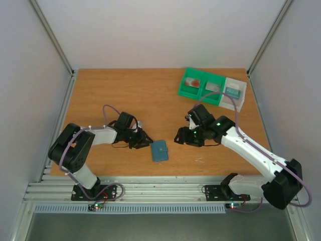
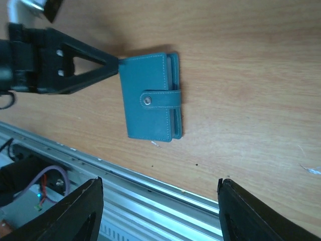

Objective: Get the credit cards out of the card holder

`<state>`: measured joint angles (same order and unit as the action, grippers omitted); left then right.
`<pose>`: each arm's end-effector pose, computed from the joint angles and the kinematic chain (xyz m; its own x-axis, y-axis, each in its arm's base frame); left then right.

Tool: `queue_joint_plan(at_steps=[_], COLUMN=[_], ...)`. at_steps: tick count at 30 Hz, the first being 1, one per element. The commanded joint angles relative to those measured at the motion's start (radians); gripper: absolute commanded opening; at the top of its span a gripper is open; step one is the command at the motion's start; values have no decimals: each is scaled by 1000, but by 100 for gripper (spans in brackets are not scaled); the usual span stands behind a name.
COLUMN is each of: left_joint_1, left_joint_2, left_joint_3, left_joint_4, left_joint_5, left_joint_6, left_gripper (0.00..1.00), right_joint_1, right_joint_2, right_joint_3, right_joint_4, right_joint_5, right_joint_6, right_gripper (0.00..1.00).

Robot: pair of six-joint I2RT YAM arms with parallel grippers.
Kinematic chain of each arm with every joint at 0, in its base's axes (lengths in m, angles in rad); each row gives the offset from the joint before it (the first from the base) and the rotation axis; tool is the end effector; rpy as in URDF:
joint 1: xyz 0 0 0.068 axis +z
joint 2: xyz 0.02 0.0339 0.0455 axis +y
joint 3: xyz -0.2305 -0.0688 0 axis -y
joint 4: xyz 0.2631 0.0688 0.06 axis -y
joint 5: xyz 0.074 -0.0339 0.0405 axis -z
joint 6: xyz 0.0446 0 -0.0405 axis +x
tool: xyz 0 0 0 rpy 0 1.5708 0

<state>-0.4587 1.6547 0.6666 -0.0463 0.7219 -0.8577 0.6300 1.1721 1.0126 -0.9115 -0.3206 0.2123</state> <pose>0.2462 -0.1544 0.0641 -0.9845 -0.1469 0.0953 -0.1674 0.6303 -0.7581 0.1982 0.1619 0.2413 -0.8368 -0.3626 -0.4102 -0.5164 0.7716 0.3714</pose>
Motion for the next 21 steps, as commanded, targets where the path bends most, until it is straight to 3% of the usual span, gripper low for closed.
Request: queue_joint_plan(at_steps=[1, 4, 11, 21], left_joint_1=[3, 3, 6, 8], left_joint_2=[-65, -102, -127, -155], left_joint_3=[10, 28, -6, -110], left_joint_4=[61, -30, 3, -2], left_joint_5=[35, 15, 59, -3], left_joint_6=[-28, 18, -18, 18], left_gripper=[34, 37, 40, 40], right_joint_1=[74, 126, 251, 296], right_joint_2=[108, 197, 393, 543], right_joint_3=[3, 13, 101, 179], right_joint_4=[72, 109, 140, 172], right_joint_5=[48, 74, 146, 158], right_joint_6=[14, 17, 17, 30], right_gripper=[63, 60, 56, 45])
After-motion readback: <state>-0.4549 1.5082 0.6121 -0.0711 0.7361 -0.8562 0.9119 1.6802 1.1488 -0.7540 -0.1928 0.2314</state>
